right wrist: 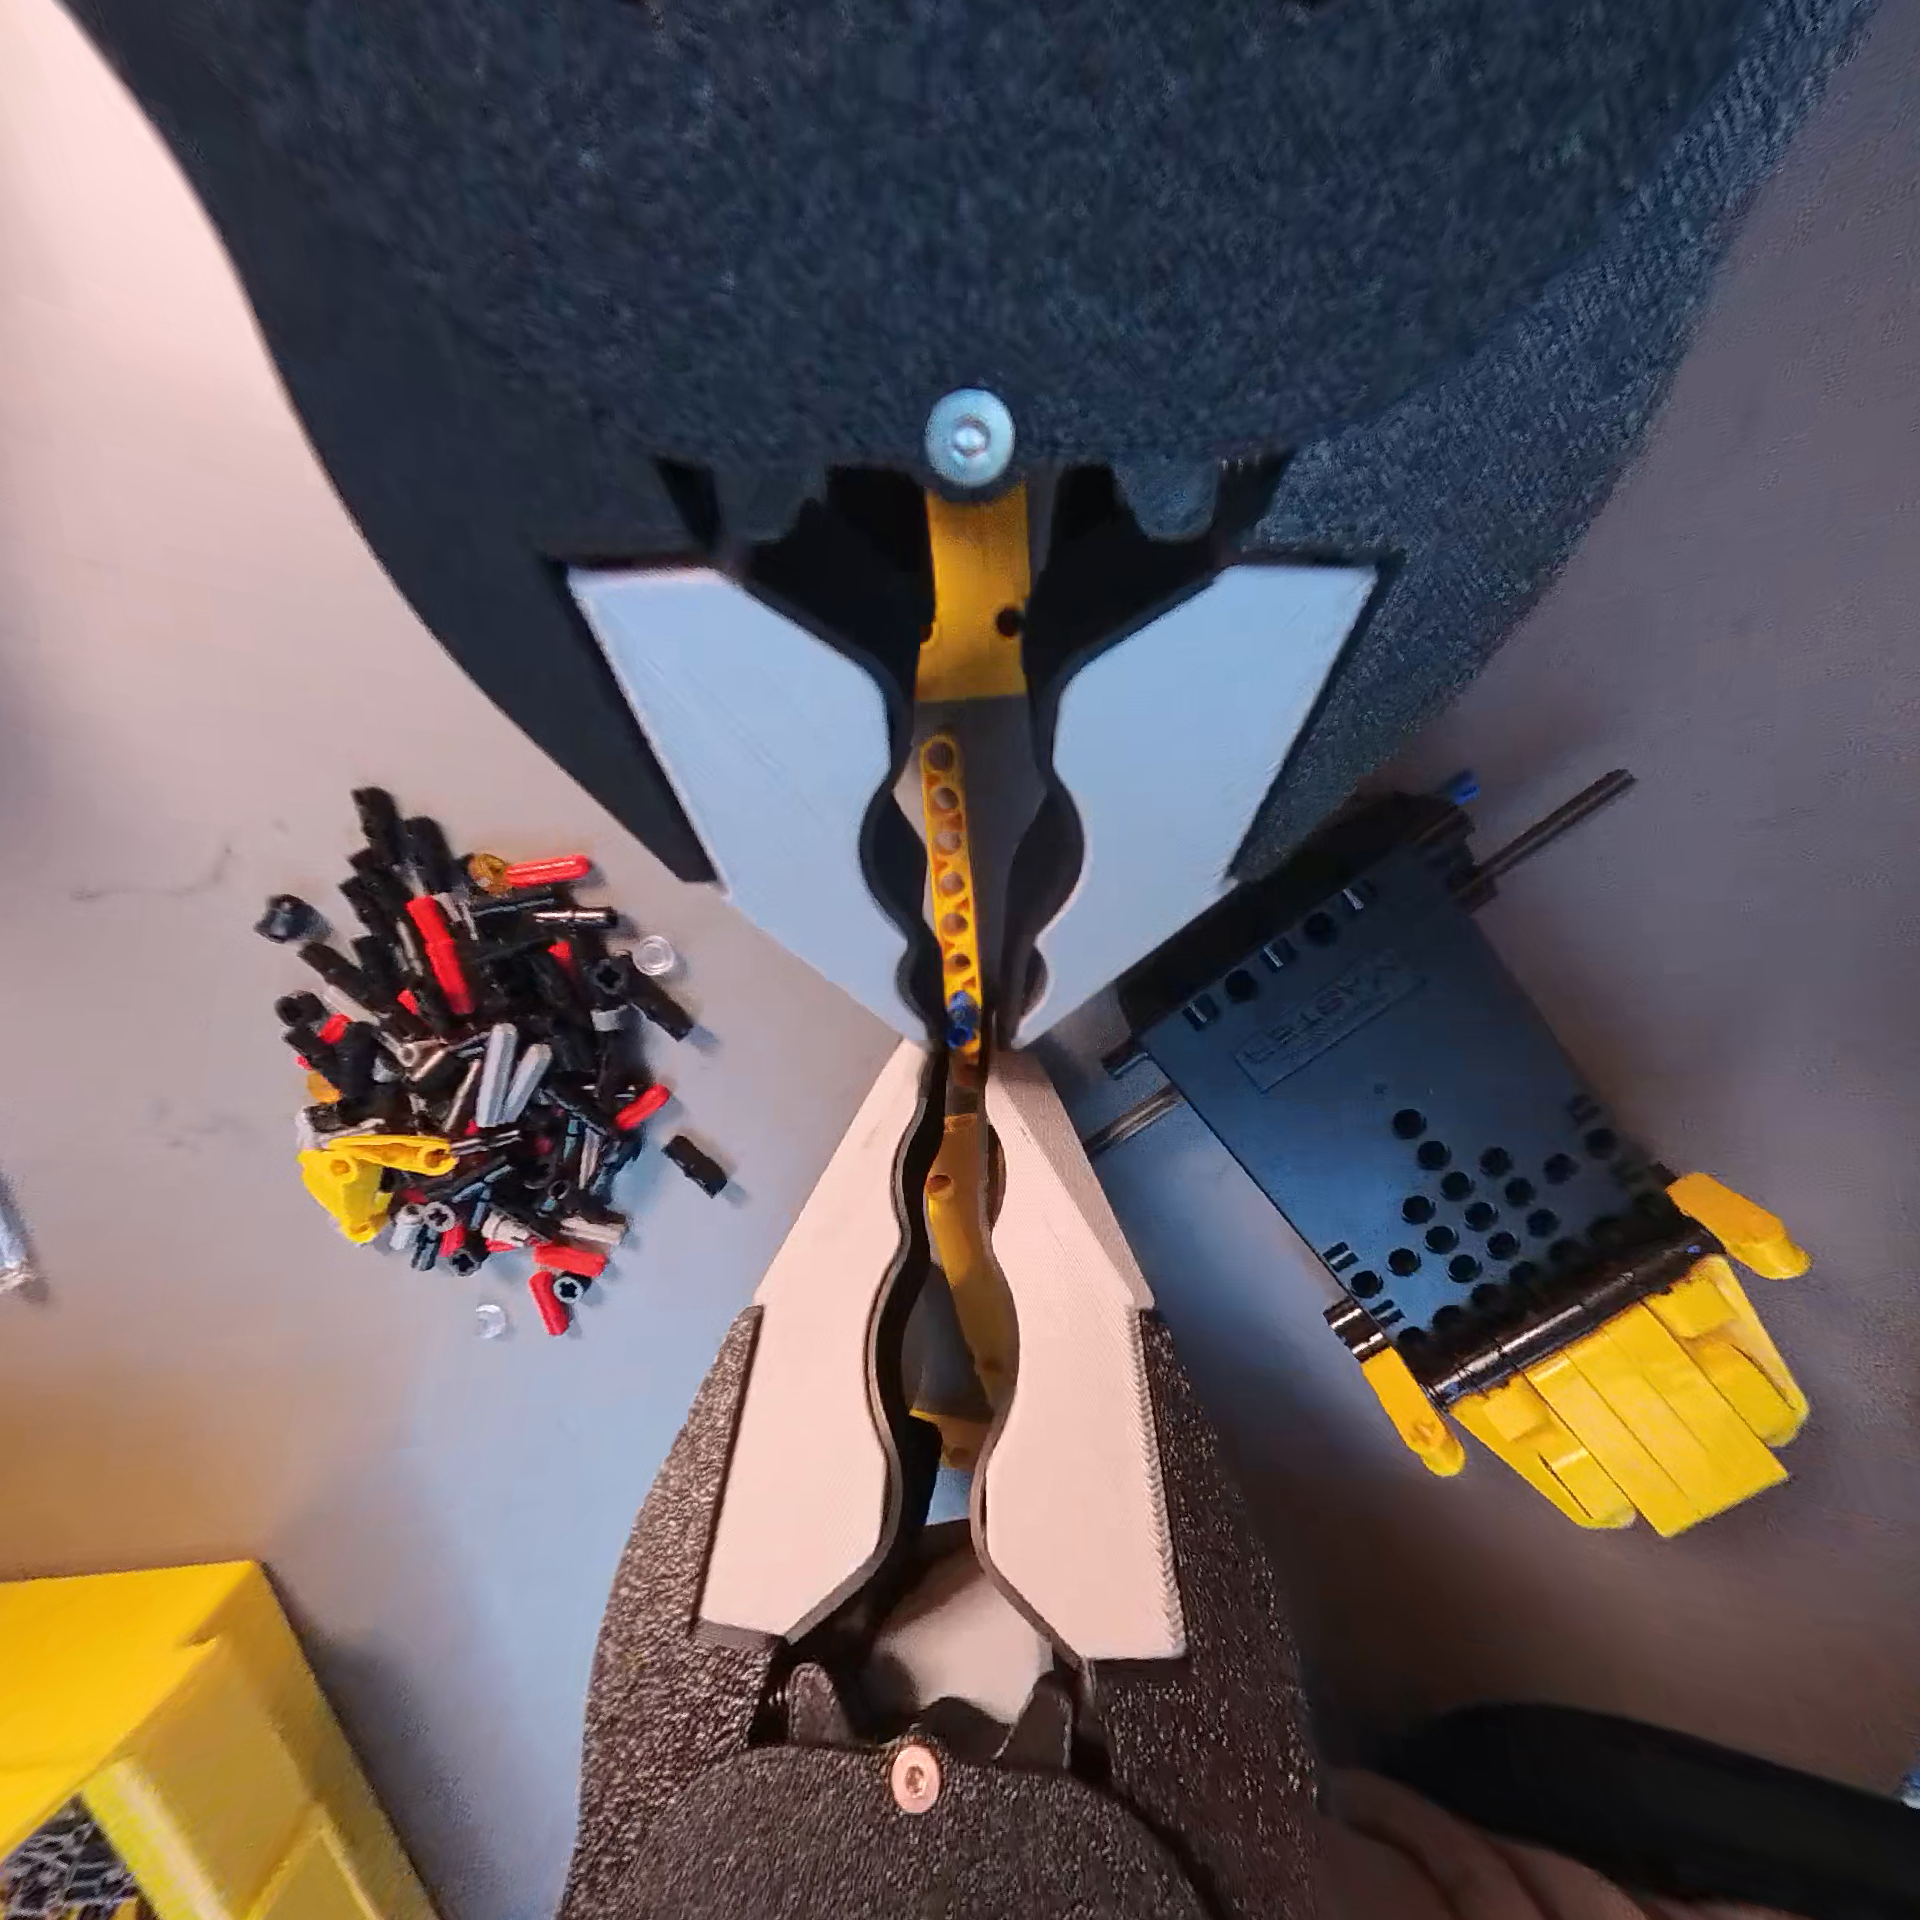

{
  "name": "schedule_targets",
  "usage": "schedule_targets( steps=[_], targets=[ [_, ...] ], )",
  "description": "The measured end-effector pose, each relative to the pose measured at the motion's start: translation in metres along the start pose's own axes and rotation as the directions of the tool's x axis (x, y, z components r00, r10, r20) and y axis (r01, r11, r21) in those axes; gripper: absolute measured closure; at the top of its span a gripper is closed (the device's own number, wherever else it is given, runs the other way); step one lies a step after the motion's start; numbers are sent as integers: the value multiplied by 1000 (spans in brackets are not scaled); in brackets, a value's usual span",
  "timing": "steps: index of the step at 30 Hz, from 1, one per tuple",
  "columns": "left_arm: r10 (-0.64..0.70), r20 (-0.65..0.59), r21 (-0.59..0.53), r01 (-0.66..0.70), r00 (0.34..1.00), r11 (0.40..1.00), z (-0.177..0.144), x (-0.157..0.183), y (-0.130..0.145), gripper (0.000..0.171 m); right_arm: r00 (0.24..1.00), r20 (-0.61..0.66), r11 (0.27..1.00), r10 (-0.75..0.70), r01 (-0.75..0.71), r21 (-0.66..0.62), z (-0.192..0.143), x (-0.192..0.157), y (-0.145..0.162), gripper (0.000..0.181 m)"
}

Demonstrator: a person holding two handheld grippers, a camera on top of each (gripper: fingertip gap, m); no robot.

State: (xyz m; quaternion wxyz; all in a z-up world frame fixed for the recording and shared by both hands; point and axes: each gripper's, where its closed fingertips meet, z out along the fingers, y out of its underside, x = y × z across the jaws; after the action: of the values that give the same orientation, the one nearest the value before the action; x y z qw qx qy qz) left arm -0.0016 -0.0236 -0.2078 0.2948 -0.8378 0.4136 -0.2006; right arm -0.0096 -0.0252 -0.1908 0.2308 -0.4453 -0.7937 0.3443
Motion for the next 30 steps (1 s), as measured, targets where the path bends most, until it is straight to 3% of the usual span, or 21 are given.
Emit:
schedule_targets(
  steps=[6, 10, 30],
  targets=[
    [-11, -22, 6, 11, 1000, 1000, -3, 2, 2, 156, 1000, 22, 1000, 20, -20, -2, -1, 0, 0, 178],
    [3, -8, 9, -3, 1000, 1000, -3, 0, 3, 164, 999, 20, 999, 34, -34, 6, 1, 1, -1, 178],
    [-21, -37, -61, 19, 999, 998, 0, 6, 1, 165, 994, 68, 988, 85, -93, 126, -4, -1, -8, 181]
  ],
)
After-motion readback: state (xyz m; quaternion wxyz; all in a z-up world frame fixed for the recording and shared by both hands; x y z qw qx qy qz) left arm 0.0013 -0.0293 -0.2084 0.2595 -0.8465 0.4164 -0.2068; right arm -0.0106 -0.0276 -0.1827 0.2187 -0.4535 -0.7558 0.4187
